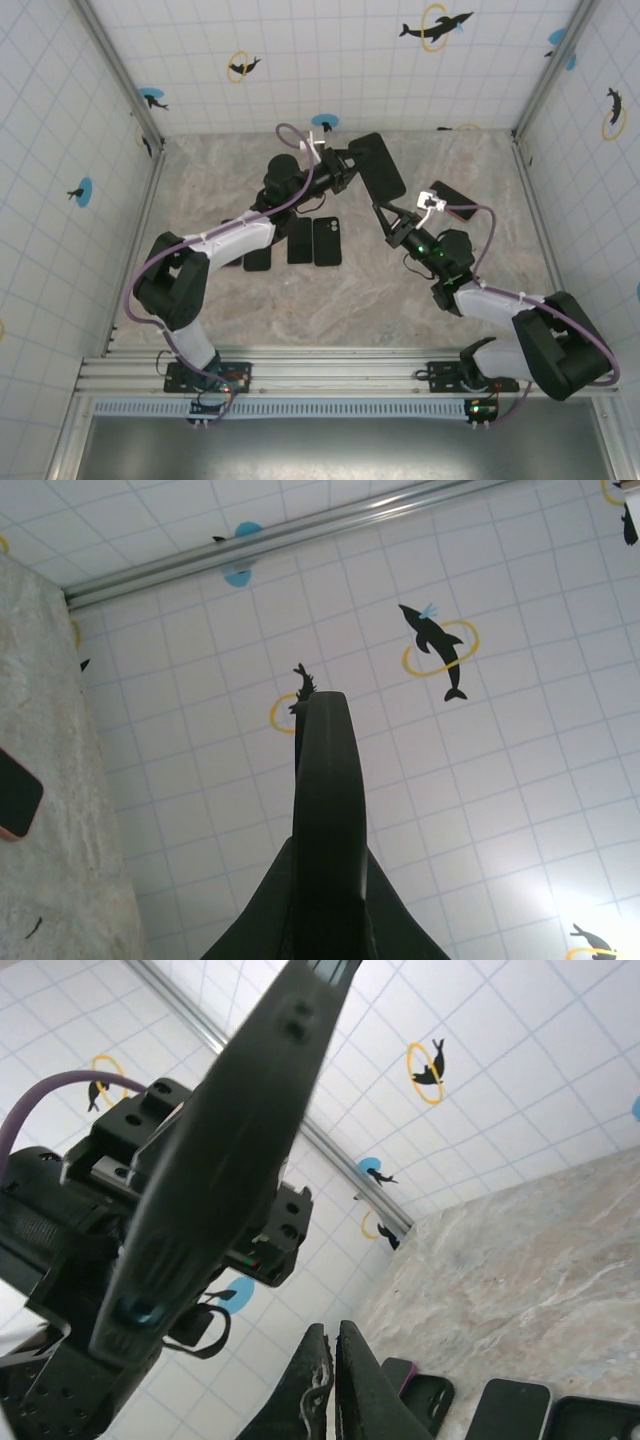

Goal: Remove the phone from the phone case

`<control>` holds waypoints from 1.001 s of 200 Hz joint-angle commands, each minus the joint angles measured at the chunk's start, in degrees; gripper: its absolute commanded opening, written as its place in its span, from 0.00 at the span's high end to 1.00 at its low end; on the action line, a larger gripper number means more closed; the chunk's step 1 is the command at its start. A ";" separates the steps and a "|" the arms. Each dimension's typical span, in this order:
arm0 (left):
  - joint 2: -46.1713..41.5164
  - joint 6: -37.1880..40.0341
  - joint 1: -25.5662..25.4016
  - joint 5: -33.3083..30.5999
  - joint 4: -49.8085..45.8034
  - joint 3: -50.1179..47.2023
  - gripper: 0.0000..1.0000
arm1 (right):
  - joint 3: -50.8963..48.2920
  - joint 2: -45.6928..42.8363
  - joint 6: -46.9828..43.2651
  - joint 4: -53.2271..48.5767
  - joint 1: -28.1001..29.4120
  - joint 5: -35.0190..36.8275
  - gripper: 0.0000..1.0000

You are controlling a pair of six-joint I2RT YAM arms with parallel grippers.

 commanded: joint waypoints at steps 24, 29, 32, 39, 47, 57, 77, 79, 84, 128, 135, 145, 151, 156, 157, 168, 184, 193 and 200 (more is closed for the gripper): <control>0.61 0.54 -0.36 1.10 0.94 4.35 1.00 | 1.82 -1.03 0.75 8.61 -0.21 -9.62 0.80; 0.79 0.58 -0.32 1.16 0.97 4.59 1.00 | 1.66 -1.03 1.03 9.68 -0.13 -10.27 0.77; 0.88 0.63 -0.30 1.08 0.96 4.69 1.00 | 1.57 -1.06 1.22 10.47 -0.08 -10.68 0.76; 0.94 0.87 -0.21 0.85 0.97 4.74 1.00 | 1.54 -1.12 1.46 11.46 0.05 -11.71 0.73; 0.98 1.06 0.02 0.71 0.91 4.89 1.00 | 1.63 -1.20 1.50 12.00 0.38 -12.66 0.70; 1.06 1.62 0.21 0.54 0.52 5.24 1.00 | 1.47 -1.42 1.57 12.34 0.81 -12.52 0.67; 1.48 2.16 0.35 0.68 -0.26 6.21 1.00 | 0.33 -2.13 3.46 13.35 0.47 -9.14 0.62; 1.57 2.13 0.33 0.74 -0.27 6.29 1.00 | 0.33 -2.15 3.58 13.44 0.44 -9.01 0.62; 1.64 2.11 0.30 0.88 -0.27 6.41 1.00 | 0.23 -2.13 4.65 13.62 0.03 -8.01 0.61; 1.34 1.66 0.19 1.10 0.26 5.12 1.00 | 0.92 0.21 10.09 17.00 -1.26 -4.69 0.62; 1.38 1.53 0.15 1.14 0.54 4.93 1.00 | 1.22 0.45 10.42 17.27 -1.34 -4.81 0.64; 1.55 1.13 0.18 1.34 1.16 4.96 1.00 | 1.81 0.63 10.34 16.48 -1.35 -5.10 0.66; 1.72 0.82 0.17 1.53 1.48 5.15 1.00 | 2.03 0.70 10.14 15.90 -1.36 -5.11 0.68; 1.77 0.71 0.14 1.67 1.45 5.38 1.00 | 2.15 0.77 10.03 15.67 -1.39 -5.10 0.70; 1.81 0.71 0.18 1.71 1.47 5.41 1.00 | 2.16 0.79 10.03 15.61 -1.42 -5.10 0.71; 1.90 0.64 0.12 1.84 1.32 5.69 1.00 | 2.39 1.03 10.03 14.89 -1.51 -4.95 0.75; 1.95 0.71 0.00 2.07 1.23 5.88 1.00 | 2.62 1.34 10.13 14.51 -1.66 -5.08 0.77; 1.86 0.65 0.01 2.11 1.15 5.97 1.00 | 2.69 1.34 10.05 14.29 -1.70 -5.05 0.80; 1.86 0.60 -0.12 2.20 1.14 6.01 1.00 | 2.78 1.30 9.67 13.66 -1.87 -5.17 0.83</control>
